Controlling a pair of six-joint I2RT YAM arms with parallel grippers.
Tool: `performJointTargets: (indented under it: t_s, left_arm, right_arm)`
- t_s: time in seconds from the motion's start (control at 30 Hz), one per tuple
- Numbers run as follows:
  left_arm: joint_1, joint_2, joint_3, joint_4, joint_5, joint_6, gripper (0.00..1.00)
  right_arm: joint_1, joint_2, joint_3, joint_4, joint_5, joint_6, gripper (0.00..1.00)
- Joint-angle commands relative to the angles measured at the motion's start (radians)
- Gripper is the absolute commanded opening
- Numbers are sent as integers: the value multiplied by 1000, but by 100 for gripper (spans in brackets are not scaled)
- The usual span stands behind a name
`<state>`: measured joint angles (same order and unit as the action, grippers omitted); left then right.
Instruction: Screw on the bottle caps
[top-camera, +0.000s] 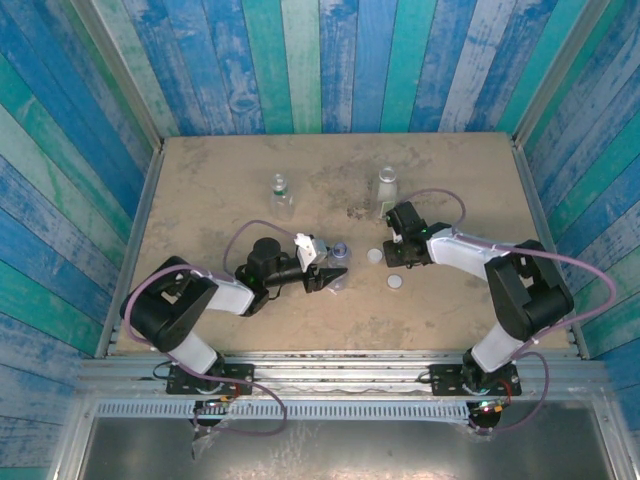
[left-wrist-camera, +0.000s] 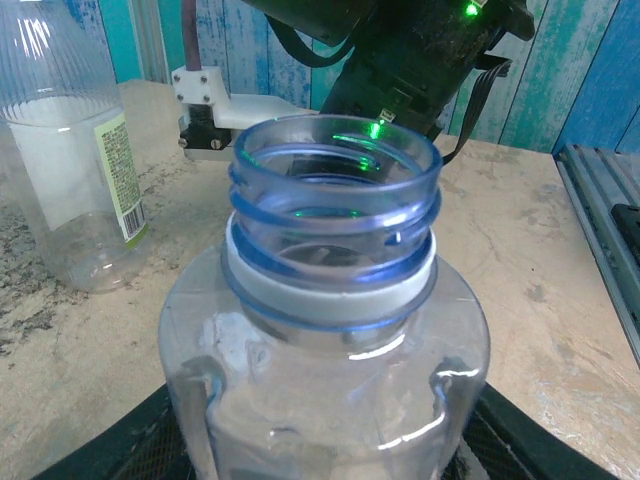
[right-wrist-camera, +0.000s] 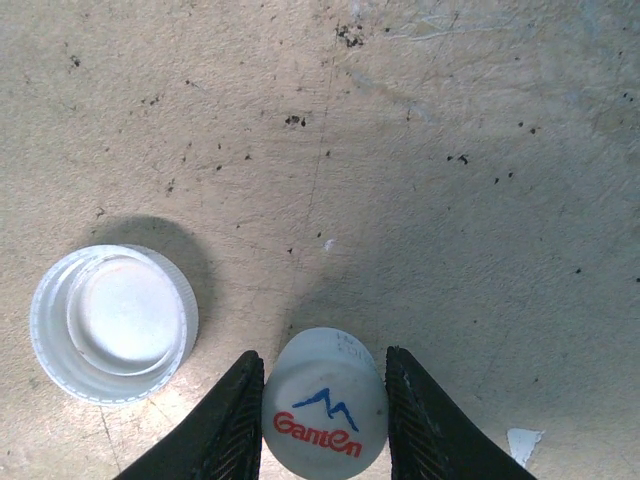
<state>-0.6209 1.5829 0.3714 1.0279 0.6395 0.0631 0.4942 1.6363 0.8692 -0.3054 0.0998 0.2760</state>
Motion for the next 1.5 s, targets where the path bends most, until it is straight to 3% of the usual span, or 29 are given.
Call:
performJointTargets:
  t_s: [0.0, 0.5, 0.77, 1.13, 1.47]
  left_arm:
    - [4, 40, 1, -55, 12, -5, 57]
    - [4, 73, -6, -15, 9, -15, 57]
    - [5, 99, -14, 36, 16, -32, 57]
    - [5, 102, -15, 48, 17, -31, 57]
    - [6, 99, -20, 52, 18, -31, 57]
  right_arm:
    - [-5, -34, -12, -28, 6, 6, 32]
    - [53, -176, 123, -305, -61, -84, 33]
    - [97, -219, 282, -427, -180, -115, 33]
    - [226, -157, 530, -548, -235, -135, 34]
    - [304, -100, 606, -568, -242, -129, 34]
